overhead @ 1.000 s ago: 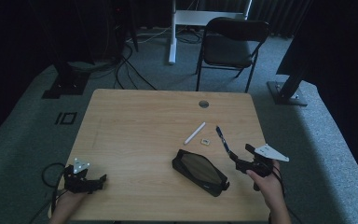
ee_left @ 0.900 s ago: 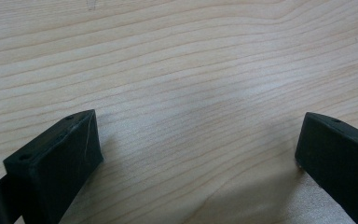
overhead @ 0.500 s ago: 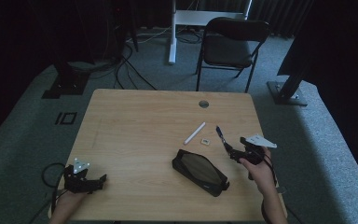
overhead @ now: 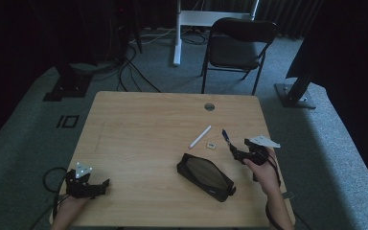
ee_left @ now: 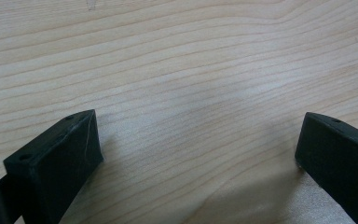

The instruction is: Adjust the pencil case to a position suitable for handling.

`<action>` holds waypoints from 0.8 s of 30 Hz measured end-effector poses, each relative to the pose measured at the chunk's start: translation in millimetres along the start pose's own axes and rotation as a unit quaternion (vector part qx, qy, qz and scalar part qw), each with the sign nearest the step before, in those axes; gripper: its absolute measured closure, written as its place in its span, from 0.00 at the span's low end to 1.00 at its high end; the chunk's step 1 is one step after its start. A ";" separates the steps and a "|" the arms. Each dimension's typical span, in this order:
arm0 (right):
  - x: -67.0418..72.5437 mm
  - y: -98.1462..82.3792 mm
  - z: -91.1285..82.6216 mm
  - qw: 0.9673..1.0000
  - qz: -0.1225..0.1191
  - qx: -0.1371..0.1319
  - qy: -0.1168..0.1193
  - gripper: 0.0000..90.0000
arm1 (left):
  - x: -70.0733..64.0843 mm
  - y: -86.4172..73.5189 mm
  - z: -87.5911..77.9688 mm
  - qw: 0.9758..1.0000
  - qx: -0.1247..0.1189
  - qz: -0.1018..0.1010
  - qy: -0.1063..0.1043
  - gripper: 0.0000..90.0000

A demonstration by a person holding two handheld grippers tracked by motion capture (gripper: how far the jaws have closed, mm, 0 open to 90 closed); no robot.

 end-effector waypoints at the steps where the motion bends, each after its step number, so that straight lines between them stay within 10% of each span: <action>1: 0.3 0.3 0.1 1.000 0.002 -0.002 0.001 0.27 | 0.0 -0.2 -0.2 1.000 0.000 0.000 0.000 0.00; 24: 8.1 0.6 7.5 1.000 -0.007 0.006 0.012 0.27 | -0.1 -0.3 -0.3 1.000 -0.001 -0.002 0.001 0.00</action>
Point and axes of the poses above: each handheld gripper's, and its own axes: z roughly forward along the jaws, y roughly out of its top, x roughly to its left, the point moved 6 cm from there along z, roughly forward along the jaws, and after that the axes turned 3 degrees about -y, right-handed, at the moved point
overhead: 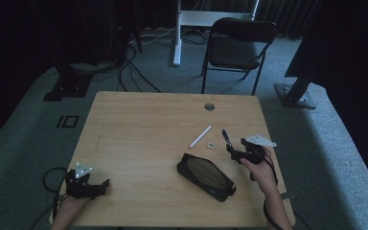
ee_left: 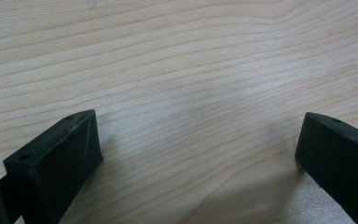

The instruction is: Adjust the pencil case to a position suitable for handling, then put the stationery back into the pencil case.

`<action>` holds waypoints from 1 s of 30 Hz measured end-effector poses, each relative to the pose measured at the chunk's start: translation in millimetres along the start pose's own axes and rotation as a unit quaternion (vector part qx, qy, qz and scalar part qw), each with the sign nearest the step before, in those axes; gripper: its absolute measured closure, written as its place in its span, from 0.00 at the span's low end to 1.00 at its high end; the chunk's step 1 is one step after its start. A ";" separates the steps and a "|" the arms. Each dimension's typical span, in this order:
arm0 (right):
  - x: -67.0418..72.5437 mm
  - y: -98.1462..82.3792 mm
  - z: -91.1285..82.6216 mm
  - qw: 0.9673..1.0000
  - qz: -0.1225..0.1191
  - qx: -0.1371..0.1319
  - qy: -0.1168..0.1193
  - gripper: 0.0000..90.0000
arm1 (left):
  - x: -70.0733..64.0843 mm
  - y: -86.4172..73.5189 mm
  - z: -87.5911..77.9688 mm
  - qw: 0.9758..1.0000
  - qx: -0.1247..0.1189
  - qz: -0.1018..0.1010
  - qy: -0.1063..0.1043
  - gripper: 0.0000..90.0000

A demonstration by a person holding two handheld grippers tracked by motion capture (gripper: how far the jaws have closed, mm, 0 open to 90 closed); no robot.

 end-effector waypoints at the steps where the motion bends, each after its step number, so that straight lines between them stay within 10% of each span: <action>1: 0.0 0.0 0.0 1.000 0.000 0.000 0.000 0.27 | 0.0 0.0 0.0 1.000 0.000 0.000 0.000 0.00; 30: -7.9 -5.2 32.6 0.999 0.000 0.033 -0.019 0.29 | 0.0 0.0 -0.1 1.000 0.000 0.000 0.000 0.00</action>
Point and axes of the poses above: each handheld gripper's, and its own axes: z roughly forward along the jaws, y roughly out of its top, x roughly to its left, the point moved 6 cm from there along z, roughly forward along the jaws, and after that the axes turned 3 degrees about -y, right-handed, at the moved point
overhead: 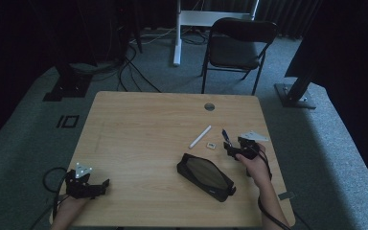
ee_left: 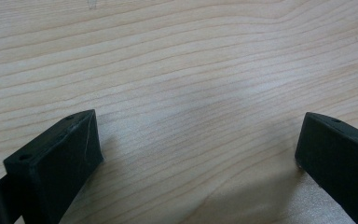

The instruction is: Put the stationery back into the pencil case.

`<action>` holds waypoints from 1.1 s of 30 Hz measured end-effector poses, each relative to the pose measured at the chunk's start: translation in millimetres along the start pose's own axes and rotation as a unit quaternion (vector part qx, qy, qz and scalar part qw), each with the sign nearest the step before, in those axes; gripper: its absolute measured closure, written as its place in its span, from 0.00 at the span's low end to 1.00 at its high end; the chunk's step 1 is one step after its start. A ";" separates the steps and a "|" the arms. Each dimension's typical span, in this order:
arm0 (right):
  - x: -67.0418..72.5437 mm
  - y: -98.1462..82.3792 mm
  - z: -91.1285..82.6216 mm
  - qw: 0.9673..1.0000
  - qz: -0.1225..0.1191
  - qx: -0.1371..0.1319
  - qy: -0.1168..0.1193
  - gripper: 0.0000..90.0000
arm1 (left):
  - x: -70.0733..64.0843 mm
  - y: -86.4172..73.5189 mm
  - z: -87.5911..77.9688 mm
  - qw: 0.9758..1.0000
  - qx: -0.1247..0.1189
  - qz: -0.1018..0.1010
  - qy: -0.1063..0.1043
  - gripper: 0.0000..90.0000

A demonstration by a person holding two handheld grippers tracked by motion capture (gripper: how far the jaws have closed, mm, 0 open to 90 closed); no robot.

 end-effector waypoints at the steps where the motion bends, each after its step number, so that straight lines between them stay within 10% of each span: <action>1: -0.9 0.3 1.1 1.000 -0.002 -0.001 -0.004 0.31 | 0.0 0.0 0.1 1.000 0.000 0.000 0.000 0.00; 13: -4.4 -2.9 16.1 0.999 -0.036 0.033 -0.016 0.51 | 0.0 0.0 0.1 1.000 0.000 0.000 0.000 0.00; 33: -11.2 -6.6 32.4 0.997 -0.022 0.066 -0.029 0.74 | 0.0 0.0 0.1 1.000 0.000 0.000 0.000 0.00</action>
Point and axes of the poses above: each handheld gripper's, and its own axes: z roughly forward along the jaws, y roughly out of its top, x roughly to its left, the point moved 6 cm from there along z, roughly forward along the jaws, and after that the axes turned 3 degrees about -y, right-handed, at the moved point
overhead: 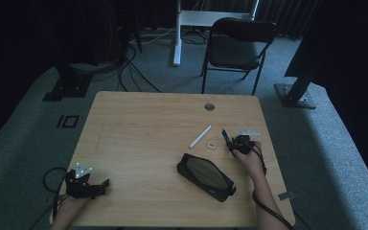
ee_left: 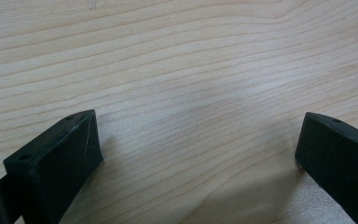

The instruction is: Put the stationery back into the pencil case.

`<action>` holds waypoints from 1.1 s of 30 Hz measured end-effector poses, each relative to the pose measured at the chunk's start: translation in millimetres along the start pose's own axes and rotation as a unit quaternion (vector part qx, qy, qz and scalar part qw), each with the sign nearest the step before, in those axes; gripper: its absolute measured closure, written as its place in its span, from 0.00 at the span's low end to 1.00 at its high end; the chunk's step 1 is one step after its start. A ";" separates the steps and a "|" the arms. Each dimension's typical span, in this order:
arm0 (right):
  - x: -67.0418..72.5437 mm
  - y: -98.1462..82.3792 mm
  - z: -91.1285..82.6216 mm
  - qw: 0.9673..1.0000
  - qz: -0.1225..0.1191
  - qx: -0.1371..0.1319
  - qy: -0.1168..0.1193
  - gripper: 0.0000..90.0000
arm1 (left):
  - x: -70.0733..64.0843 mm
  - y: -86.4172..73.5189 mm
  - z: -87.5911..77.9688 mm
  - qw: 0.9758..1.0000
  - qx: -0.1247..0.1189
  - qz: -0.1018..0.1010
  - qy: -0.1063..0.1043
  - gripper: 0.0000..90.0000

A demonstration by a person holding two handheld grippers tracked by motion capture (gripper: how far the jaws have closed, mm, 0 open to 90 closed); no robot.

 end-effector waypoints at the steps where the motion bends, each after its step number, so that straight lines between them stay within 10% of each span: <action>1: -0.5 0.1 0.3 1.000 0.002 -0.001 -0.001 0.75 | 0.0 0.0 0.0 1.000 0.000 0.000 0.000 0.00; 20: -2.6 2.7 -3.5 0.997 0.074 0.012 -0.016 0.88 | 0.0 0.0 0.0 1.000 0.000 0.000 0.000 0.00; 33: -11.3 14.1 -27.7 0.997 0.070 0.000 -0.011 0.88 | 0.0 0.0 0.0 1.000 0.000 0.000 0.000 0.00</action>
Point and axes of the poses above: each handheld gripper's, and its own axes: z roughly forward along the jaws, y roughly out of its top, x roughly to its left, the point moved 6 cm from there along z, roughly forward along the jaws, and after that the axes turned 3 degrees about -y, right-handed, at the moved point
